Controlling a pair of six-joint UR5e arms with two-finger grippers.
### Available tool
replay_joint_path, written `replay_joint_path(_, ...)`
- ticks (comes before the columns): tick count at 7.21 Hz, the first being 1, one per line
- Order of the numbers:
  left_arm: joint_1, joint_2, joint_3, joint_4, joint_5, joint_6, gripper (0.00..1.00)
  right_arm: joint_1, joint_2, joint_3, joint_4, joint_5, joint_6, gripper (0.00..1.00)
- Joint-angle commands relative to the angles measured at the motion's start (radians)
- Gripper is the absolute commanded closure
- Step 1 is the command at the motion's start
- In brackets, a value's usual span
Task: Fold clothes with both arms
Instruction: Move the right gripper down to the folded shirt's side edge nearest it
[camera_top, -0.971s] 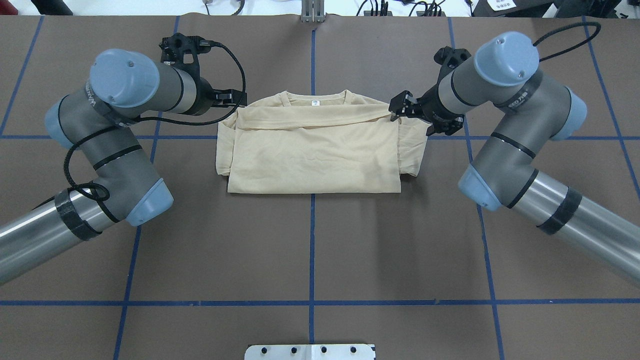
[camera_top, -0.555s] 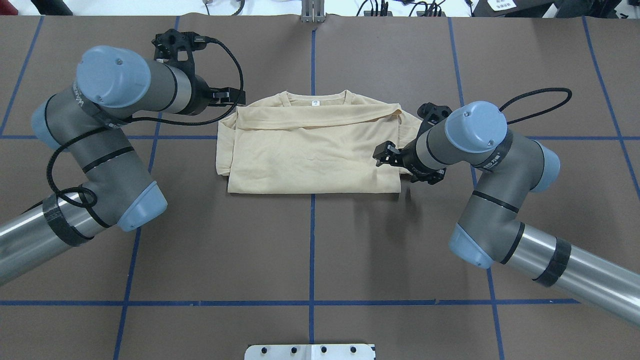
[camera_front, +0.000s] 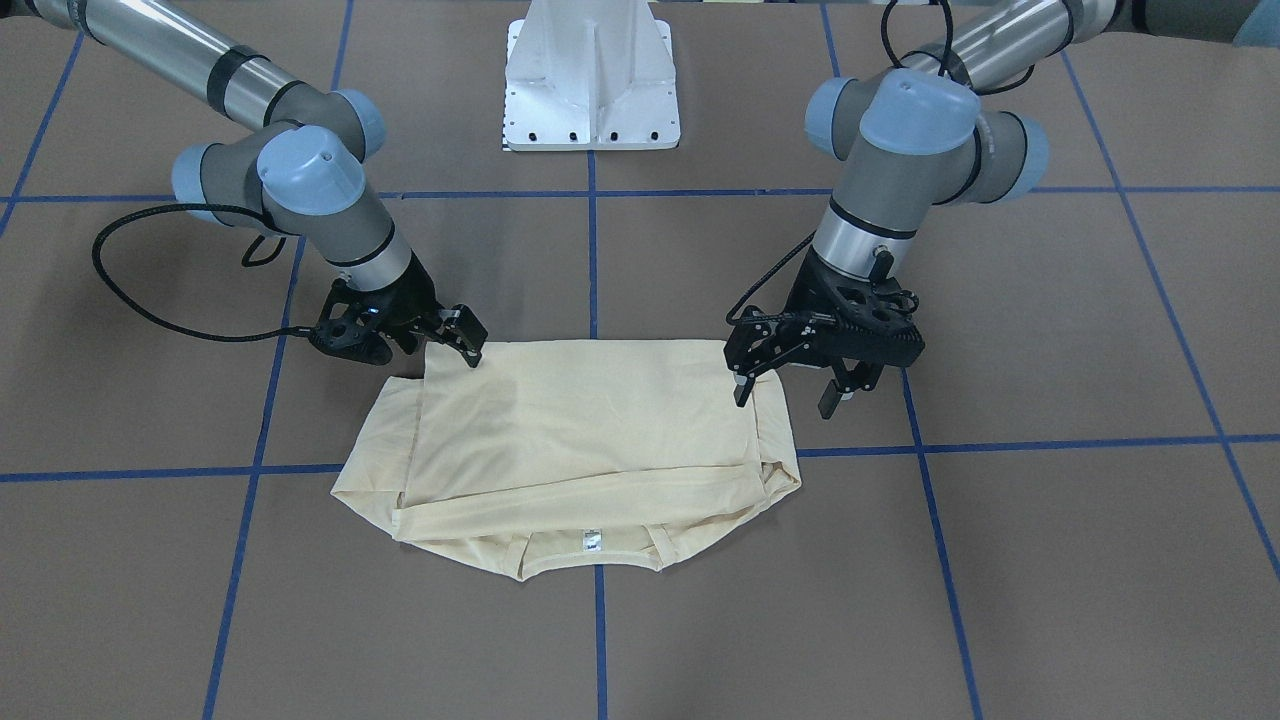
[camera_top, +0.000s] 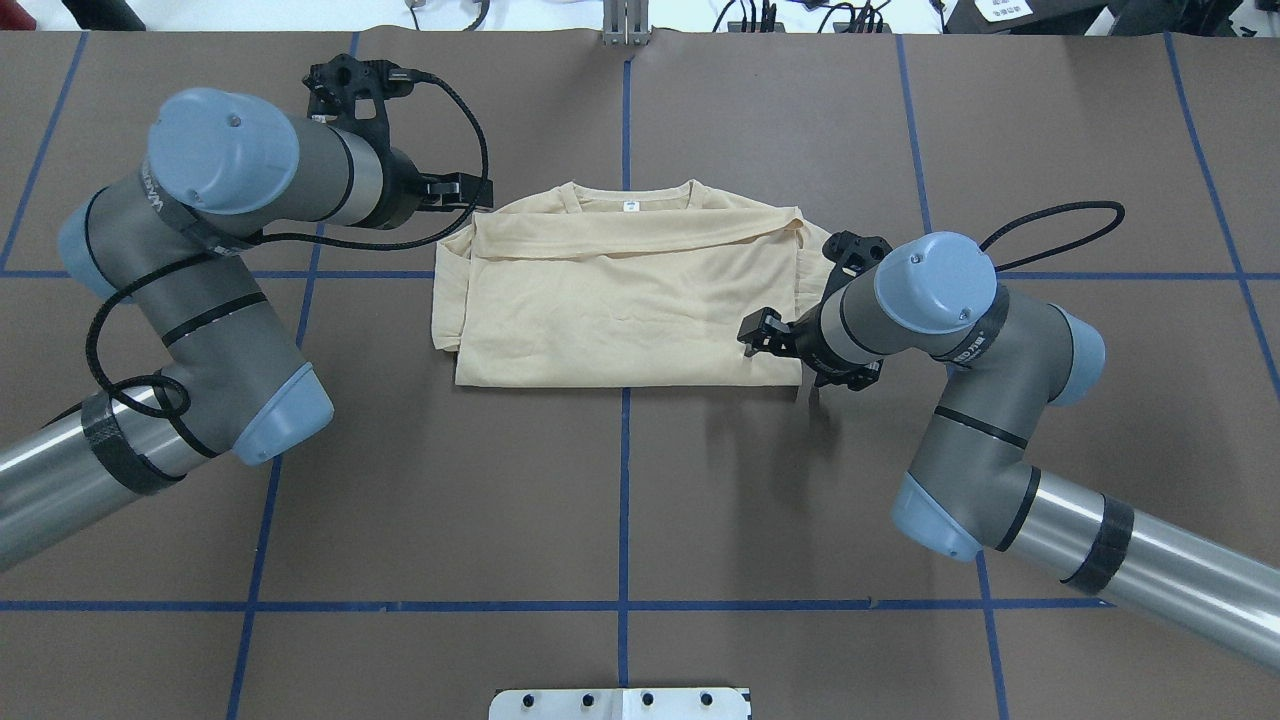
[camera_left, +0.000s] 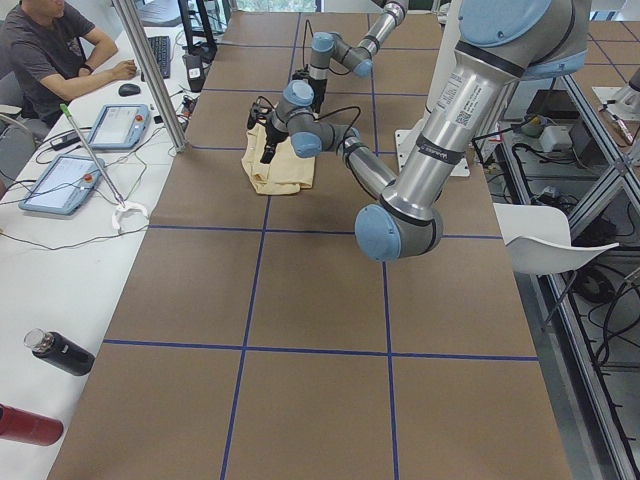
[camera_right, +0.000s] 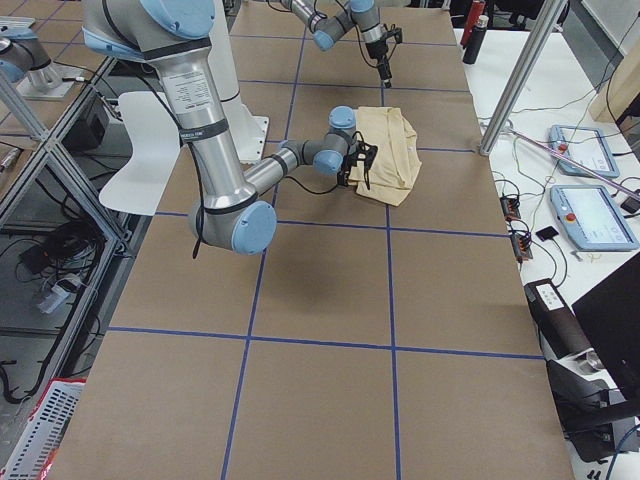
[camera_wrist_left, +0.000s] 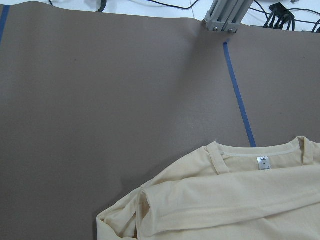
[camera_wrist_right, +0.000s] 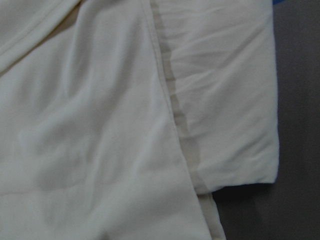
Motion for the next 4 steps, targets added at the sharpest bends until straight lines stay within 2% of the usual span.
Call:
replay_joint_path(1,0.001,0.000,-0.001,0.000,-0.001,0.000,0.00,-0.007,0.002,0.003,-0.019,0.000,0.000,0.07)
replay_joint_path(2,0.001,0.000,-0.001,0.000,-0.001,0.000,0.00,-0.009,0.011,0.005,-0.039,-0.002,0.002,0.31)
replay_joint_path(4,0.003,0.000,0.002,0.000,0.000,0.000,0.00,-0.009,0.007,0.022,-0.041,0.006,0.000,1.00)
